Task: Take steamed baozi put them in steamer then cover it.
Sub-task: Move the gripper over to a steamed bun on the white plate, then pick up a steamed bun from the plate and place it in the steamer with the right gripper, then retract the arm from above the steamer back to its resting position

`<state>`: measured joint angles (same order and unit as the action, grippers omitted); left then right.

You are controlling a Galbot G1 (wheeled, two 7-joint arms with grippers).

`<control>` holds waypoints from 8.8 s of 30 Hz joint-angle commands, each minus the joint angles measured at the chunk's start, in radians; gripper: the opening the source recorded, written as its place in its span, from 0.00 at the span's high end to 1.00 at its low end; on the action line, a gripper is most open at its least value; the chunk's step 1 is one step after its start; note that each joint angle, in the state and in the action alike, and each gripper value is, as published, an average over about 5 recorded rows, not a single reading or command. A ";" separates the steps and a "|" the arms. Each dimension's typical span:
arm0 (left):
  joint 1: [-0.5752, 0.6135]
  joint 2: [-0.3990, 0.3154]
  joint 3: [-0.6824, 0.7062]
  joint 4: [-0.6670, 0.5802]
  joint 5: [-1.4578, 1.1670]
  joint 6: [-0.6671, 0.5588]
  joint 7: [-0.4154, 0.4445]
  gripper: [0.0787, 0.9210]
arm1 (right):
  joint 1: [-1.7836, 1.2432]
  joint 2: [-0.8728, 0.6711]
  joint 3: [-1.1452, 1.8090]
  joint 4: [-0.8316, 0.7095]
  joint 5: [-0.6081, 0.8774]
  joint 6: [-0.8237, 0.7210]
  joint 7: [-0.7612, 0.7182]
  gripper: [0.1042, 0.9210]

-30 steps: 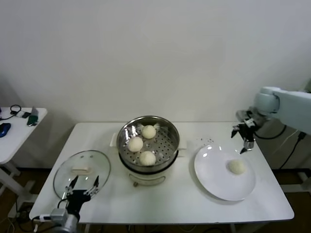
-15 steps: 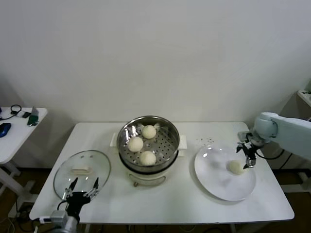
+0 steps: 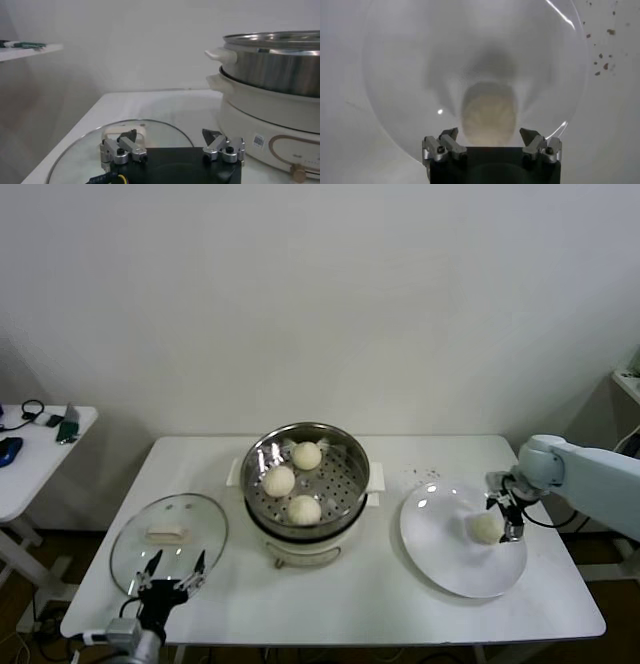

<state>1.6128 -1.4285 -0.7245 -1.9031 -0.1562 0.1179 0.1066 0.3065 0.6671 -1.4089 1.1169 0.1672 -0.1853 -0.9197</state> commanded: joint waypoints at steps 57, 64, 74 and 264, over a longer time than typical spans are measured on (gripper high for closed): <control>-0.008 0.000 0.006 -0.037 -0.009 0.010 -0.001 0.12 | 0.757 0.384 -0.214 0.281 0.558 -0.002 -0.127 0.31; -0.003 0.003 -0.002 -0.059 -0.021 0.014 0.000 0.12 | 0.640 0.504 -0.221 0.249 0.499 -0.016 -0.097 0.31; 0.007 0.006 -0.012 -0.068 -0.031 0.008 0.000 0.12 | 0.467 0.613 -0.219 0.148 0.413 -0.027 -0.054 0.31; -0.348 0.182 0.073 0.672 1.502 -0.209 -0.551 0.68 | -1.946 0.533 2.014 0.604 0.333 0.546 0.843 0.12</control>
<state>1.2693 -1.2505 -0.6555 -1.2464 1.3289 -0.0818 -0.4315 -1.6391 1.2005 0.6066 1.7204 0.5031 0.3595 -0.0759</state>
